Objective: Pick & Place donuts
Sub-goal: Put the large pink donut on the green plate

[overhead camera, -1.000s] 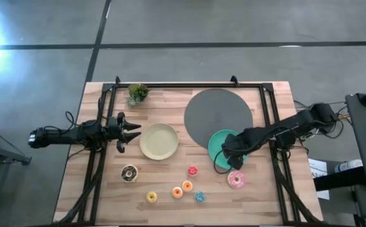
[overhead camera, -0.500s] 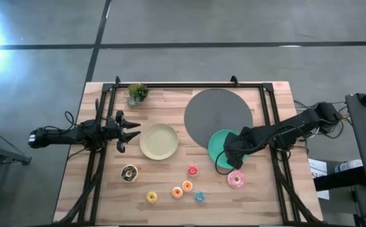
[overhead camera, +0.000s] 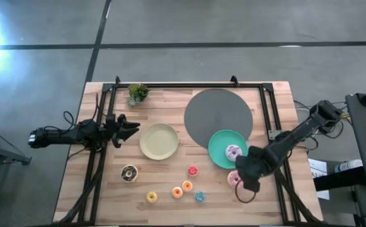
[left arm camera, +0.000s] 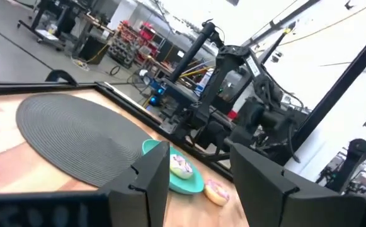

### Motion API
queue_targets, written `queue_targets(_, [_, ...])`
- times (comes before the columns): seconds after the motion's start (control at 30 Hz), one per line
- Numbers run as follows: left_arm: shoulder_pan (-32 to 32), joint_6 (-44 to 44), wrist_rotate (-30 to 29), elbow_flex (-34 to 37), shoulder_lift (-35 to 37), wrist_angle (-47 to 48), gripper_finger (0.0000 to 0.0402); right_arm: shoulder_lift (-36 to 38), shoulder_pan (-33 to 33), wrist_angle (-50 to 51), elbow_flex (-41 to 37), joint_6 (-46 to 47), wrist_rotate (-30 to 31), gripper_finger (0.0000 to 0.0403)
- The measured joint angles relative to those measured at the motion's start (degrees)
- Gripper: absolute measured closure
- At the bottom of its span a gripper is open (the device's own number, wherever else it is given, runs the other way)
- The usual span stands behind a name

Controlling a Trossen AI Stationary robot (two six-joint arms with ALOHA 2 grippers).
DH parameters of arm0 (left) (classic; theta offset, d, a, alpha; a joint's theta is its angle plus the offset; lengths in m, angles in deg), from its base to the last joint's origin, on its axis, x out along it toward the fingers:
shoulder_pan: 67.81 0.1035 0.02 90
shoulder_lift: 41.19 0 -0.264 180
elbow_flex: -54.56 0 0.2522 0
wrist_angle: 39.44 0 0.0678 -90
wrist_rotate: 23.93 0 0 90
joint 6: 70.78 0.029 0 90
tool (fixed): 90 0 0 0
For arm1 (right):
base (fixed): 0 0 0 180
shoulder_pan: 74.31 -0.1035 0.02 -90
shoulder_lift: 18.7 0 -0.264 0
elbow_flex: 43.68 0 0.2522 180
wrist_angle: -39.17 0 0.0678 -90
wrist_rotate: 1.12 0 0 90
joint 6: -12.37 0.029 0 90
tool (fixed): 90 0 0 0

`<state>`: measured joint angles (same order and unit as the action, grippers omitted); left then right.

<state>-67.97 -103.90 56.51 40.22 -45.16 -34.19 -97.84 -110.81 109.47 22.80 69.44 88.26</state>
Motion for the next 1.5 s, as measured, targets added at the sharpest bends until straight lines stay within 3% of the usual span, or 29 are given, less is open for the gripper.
queue_targets(0.23, [0.0,0.5,0.0,0.0,0.0,0.0,0.026,-5.7,-1.8,-4.1,-0.5,15.7,3.5,0.0166])
queue_targets(0.63, [0.0,0.2,0.0,0.0,0.0,0.0,0.026,-6.5,-2.2,-13.3,-7.0,27.1,4.3,0.0168])
queue_targets(1.03, [0.0,0.1,0.0,0.0,0.0,0.0,0.026,-10.2,-2.2,-21.2,-9.2,29.3,5.0,0.0187])
queue_targets(1.17, [0.0,0.1,0.0,0.0,0.0,0.0,0.026,-10.2,-2.2,-20.2,-8.6,29.3,4.2,0.022])
queue_targets(1.5, [0.0,0.1,0.1,0.0,0.0,0.0,0.026,-1.7,-1.5,-18.5,-7.0,27.0,3.1,0.0383])
